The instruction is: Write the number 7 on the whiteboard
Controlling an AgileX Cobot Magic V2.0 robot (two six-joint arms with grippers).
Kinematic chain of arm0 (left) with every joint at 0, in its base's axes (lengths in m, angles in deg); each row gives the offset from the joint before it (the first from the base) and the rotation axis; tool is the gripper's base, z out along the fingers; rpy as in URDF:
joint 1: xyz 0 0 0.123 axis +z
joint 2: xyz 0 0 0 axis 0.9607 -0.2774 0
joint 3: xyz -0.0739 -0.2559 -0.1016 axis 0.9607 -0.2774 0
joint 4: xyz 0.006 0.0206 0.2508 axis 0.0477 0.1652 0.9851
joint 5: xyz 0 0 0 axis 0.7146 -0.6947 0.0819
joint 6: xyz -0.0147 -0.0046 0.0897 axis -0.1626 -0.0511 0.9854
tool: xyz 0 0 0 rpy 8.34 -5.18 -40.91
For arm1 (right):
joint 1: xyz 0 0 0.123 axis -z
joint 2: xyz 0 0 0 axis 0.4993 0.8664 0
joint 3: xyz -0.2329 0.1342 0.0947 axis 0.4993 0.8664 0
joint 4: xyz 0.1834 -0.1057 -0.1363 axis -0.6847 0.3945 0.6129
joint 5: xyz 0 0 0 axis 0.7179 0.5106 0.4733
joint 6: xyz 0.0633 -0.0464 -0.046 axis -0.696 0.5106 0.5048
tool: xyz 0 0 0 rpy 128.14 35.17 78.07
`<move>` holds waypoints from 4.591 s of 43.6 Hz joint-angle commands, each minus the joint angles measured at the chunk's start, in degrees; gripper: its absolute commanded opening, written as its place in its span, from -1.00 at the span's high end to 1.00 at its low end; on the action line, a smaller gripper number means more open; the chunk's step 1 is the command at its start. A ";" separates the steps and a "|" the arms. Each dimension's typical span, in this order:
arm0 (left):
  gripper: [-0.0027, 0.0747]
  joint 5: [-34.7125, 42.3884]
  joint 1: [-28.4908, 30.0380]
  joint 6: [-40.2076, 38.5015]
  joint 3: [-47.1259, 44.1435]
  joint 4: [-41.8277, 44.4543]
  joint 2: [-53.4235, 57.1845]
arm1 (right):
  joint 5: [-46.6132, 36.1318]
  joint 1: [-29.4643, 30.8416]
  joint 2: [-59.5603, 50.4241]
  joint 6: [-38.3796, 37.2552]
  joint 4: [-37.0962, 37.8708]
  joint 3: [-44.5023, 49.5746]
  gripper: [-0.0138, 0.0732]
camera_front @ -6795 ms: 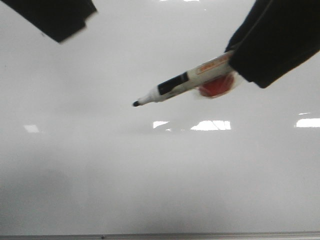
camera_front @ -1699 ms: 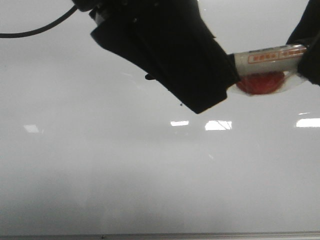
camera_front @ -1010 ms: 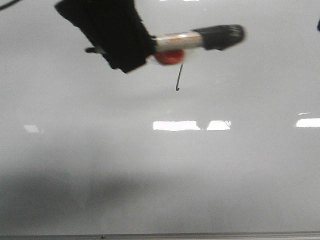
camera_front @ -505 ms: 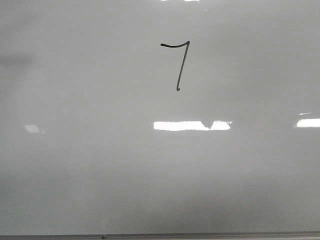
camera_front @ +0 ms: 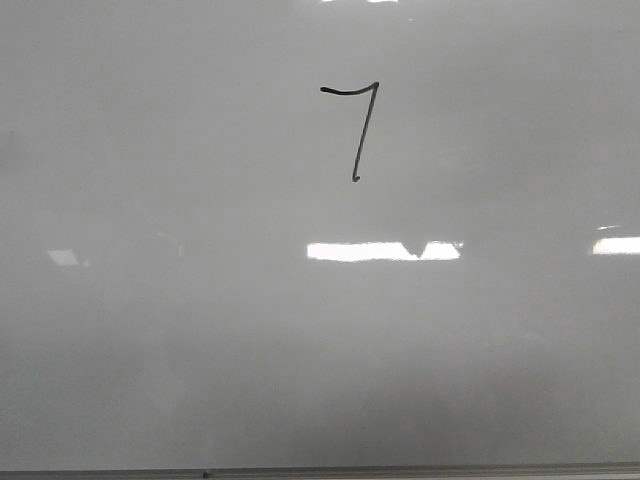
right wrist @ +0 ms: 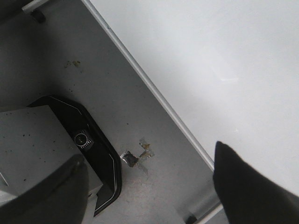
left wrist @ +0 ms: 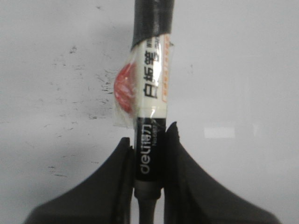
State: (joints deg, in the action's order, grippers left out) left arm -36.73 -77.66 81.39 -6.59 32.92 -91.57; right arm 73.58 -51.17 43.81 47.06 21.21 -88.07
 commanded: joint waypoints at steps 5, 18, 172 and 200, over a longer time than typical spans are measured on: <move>0.91 13.71 0.10 -0.72 1.28 -0.56 -4.74 | -2.35 0.44 -0.74 0.00 -1.18 -1.91 -0.64; 0.91 25.59 0.50 -0.91 1.28 -1.14 -13.06 | -2.13 0.44 -0.74 0.00 -1.18 -1.91 -0.64; 0.98 2.54 -0.50 6.12 -23.36 -3.84 55.68 | 2.68 0.38 -28.77 -29.43 11.89 5.21 0.95; 0.98 21.75 1.53 6.12 -41.04 -4.48 64.05 | 2.62 0.38 -28.77 -29.43 11.89 5.21 0.95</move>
State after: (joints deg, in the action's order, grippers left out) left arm -20.76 -75.97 87.53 -46.82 29.03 -28.24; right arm 79.24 -51.01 14.45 17.40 32.96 -81.66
